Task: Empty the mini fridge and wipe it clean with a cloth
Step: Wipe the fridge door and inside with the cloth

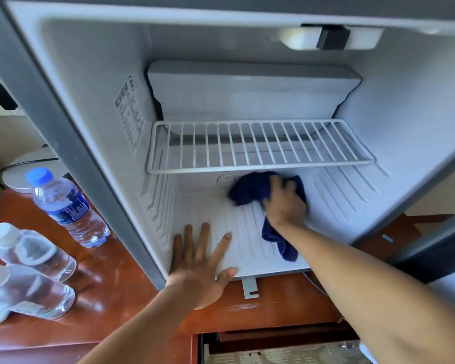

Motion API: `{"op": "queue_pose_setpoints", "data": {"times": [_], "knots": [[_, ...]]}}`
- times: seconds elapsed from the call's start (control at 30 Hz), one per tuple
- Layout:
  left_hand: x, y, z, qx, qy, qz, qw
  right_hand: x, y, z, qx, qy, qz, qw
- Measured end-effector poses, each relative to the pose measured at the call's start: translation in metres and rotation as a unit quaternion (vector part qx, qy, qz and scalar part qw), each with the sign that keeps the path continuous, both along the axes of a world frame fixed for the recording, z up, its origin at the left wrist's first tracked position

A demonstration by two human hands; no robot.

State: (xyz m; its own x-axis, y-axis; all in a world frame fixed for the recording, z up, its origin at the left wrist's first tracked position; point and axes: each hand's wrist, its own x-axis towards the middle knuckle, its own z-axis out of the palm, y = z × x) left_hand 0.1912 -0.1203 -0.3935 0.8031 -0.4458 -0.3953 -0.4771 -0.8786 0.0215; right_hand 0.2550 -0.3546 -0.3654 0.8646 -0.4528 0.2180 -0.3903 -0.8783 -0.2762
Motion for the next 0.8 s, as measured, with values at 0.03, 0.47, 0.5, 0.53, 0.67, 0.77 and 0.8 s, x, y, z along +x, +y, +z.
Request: {"op": "queue_pose_setpoints", "data": {"times": [0.03,0.47,0.5,0.53,0.67,0.77,0.8], "knots": [[0.0,0.0,0.0,-0.002,-0.003,0.003,1.0,0.0,-0.003,0.011,0.098,-0.037,-0.091,0.99],[0.003,0.001,-0.006,-0.047,0.0,0.007,0.999,-0.035,0.014,-0.015,0.178,-0.057,0.114,0.976],[0.004,0.002,-0.006,-0.072,-0.001,0.014,0.997,-0.041,0.02,-0.009,0.238,-0.039,0.167,0.956],[0.003,0.003,-0.003,-0.113,-0.008,0.03,0.993,-0.05,0.025,-0.004,0.286,-0.011,0.224,0.932],[0.004,-0.01,0.02,-0.313,-0.077,0.099,0.941,-0.091,0.028,-0.009,0.315,-0.12,0.159,0.928],[0.015,-0.035,0.04,-0.292,-0.138,0.048,0.945,-0.122,0.019,-0.029,0.146,-0.167,0.011,0.975],[0.021,-0.047,0.042,-0.248,-0.141,0.015,0.958,-0.128,0.017,-0.041,0.117,-0.145,0.013,0.982]]}}
